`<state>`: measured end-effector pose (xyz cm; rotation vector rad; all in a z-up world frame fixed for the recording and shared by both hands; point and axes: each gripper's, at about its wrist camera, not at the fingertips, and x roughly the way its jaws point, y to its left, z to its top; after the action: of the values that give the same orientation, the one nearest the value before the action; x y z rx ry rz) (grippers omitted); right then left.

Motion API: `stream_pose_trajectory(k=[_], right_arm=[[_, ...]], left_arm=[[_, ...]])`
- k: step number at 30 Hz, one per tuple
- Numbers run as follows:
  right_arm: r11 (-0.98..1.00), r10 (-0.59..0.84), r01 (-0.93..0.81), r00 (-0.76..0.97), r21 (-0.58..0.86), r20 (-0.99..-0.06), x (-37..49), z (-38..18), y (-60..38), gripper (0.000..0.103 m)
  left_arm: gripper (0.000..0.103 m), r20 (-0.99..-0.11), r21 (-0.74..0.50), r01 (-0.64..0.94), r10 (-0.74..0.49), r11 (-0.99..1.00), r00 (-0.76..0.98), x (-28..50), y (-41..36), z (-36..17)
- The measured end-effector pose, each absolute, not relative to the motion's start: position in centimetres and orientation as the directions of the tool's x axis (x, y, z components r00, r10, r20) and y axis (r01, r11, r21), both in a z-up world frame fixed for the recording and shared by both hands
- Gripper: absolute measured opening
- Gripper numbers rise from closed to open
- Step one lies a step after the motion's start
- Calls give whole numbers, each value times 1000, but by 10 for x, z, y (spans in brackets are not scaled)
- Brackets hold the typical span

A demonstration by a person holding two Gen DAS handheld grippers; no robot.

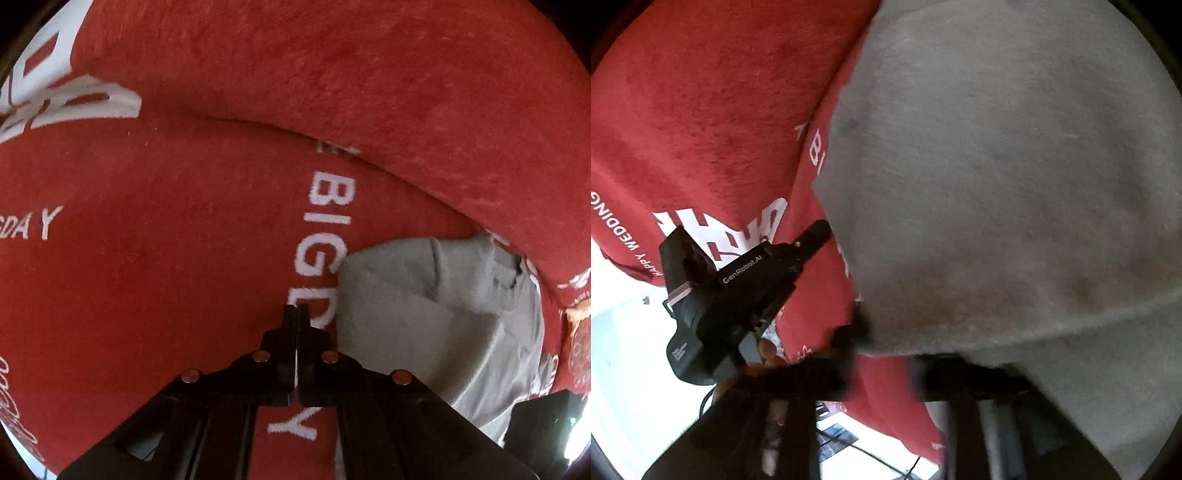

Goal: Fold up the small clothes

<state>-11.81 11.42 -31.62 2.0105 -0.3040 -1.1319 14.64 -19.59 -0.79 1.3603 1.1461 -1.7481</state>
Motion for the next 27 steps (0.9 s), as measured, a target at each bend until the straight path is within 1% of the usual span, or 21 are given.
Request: stream_pose_trajectory(k=[1, 3, 4, 6, 8, 10, 13, 14, 15, 16, 17, 20, 22, 24, 26, 27], right_arm=[[-653, -546, 177, 564, 736, -620, -124, -310, 128, 64], [-652, -540, 233, 526, 722, -657, -144, -293, 155, 64], [-671, -531, 264, 481, 693, -698, -159, -281, 175, 64], [-739, -501, 285, 373, 610, -781, -190, -275, 208, 64], [-815, -475, 225, 267, 533, -839, -228, -272, 250, 64], [-860, -455, 157, 197, 486, -868, -254, -272, 278, 64], [-867, -484, 50, 152, 496, -862, -278, -281, 296, 64], [-864, -492, 44, 141, 502, -859, -281, -283, 289, 58], [-860, -495, 63, 136, 506, -858, -284, -283, 273, 27], [-861, -477, 124, 138, 493, -868, -288, -280, 257, 8], [-860, -459, 186, 128, 476, -879, -292, -275, 246, 8], [-774, -514, 407, 46, 486, -857, -301, -242, 219, 8], [-741, -509, 522, -26, 423, -860, -311, -225, 217, 8], [-748, -491, 525, -25, 407, -871, -326, -230, 228, 8], [-776, -457, 477, 27, 413, -889, -336, -250, 239, 8], [-801, -415, 454, 50, 390, -909, -340, -267, 244, 9]], left_arm=[[0, -965, -246, 872, 19, -423, -263, 145, -195, -4], [0, -959, -254, 864, -3, -434, -283, 144, -189, 8], [0, -956, -260, 860, -7, -439, -293, 144, -185, 12], [0, -952, -264, 848, -19, -459, -307, 143, -176, 23], [0, -948, -265, 834, -25, -483, -316, 139, -165, 31], [0, -948, -264, 822, -21, -504, -317, 129, -153, 32], [0, -958, -240, 812, -7, -532, -288, 116, -141, 25], [1, -960, -237, 814, -2, -531, -280, 113, -138, 21], [0, -961, -235, 816, 0, -529, -277, 113, -136, 18], [0, -962, -231, 819, -1, -525, -272, 112, -133, 15], [0, -965, -221, 823, -5, -523, -262, 110, -131, 11], [0, -973, -190, 836, -13, -515, -229, 113, -126, 4], [0, -975, -181, 840, -18, -512, -221, 115, -124, 1], [0, -975, -181, 841, -22, -510, -223, 115, -123, 0], [1, -976, -172, 844, -30, -508, -217, 115, -122, 0], [1, -977, -167, 847, -33, -505, -212, 115, -122, 0]])
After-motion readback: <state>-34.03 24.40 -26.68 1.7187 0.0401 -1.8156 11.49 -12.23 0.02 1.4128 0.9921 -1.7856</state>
